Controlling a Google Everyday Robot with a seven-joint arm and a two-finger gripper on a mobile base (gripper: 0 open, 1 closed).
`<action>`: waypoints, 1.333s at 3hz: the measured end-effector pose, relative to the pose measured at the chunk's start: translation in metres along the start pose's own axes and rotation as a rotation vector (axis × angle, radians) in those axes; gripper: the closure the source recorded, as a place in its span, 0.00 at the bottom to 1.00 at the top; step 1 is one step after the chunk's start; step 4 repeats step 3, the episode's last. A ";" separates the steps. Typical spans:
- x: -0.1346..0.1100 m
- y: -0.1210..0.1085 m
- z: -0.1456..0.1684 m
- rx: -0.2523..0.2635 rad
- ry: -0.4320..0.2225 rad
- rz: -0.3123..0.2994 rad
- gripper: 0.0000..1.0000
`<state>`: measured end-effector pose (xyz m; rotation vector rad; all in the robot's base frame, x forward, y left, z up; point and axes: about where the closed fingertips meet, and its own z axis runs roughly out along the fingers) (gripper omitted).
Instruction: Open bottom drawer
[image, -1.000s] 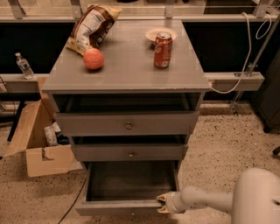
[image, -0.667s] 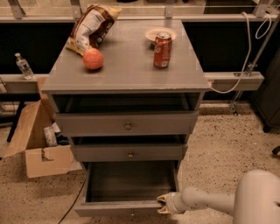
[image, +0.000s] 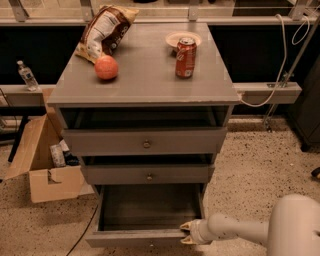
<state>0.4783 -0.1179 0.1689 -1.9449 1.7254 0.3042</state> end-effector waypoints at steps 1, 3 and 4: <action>-0.001 -0.009 -0.008 0.008 -0.018 -0.004 0.00; -0.001 -0.026 -0.102 0.046 -0.092 -0.038 0.00; -0.001 -0.026 -0.102 0.046 -0.092 -0.038 0.00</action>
Offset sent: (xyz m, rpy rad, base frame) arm 0.0092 -0.0515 0.0860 0.1270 -0.0528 0.0664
